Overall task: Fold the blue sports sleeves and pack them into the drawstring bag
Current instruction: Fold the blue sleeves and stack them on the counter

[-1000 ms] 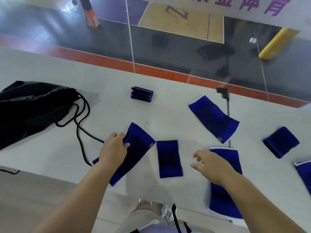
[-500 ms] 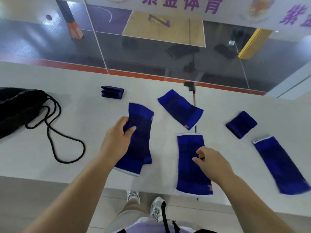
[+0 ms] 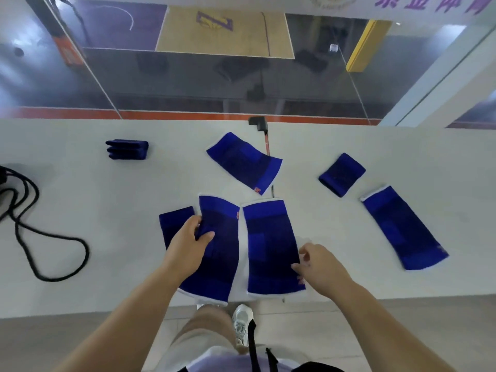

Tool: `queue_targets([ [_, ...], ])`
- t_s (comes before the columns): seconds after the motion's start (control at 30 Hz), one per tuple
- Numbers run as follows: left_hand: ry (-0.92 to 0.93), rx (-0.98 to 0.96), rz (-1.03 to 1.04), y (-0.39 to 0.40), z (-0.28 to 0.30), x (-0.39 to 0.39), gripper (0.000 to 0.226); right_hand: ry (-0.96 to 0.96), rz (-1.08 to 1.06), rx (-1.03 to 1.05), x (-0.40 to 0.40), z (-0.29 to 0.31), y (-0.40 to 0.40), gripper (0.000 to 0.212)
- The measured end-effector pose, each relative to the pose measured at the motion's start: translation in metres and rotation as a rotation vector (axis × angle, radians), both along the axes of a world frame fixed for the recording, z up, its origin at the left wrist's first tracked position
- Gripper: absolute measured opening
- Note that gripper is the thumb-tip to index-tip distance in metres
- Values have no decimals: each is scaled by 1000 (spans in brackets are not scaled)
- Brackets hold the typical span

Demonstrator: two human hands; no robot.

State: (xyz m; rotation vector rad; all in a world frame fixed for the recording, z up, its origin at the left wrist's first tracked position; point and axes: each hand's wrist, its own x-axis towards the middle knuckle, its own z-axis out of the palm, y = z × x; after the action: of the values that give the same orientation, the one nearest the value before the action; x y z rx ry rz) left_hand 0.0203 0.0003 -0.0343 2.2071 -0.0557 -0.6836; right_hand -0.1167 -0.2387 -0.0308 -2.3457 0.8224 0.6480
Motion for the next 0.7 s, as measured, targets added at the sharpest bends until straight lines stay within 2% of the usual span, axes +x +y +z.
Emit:
queue_targets([
  [0.33, -20, 11, -59, -17, 1, 42, 31, 54, -86, 7, 31, -5, 3, 50],
  [0.4, -5, 9, -98, -20, -1, 49, 31, 66, -138, 4, 33, -9, 9, 44],
  [0.5, 4, -6, -143, -22, -3, 61, 32, 73, -141, 10, 36, -12, 14, 19],
  [0.6, 3, -19, -153, -23, -4, 70, 28, -16, -236, 59, 39, -9, 11, 12],
  [0.7, 37, -20, -143, -24, -6, 75, 29, -100, -361, 172, 39, 5, 6, 36],
])
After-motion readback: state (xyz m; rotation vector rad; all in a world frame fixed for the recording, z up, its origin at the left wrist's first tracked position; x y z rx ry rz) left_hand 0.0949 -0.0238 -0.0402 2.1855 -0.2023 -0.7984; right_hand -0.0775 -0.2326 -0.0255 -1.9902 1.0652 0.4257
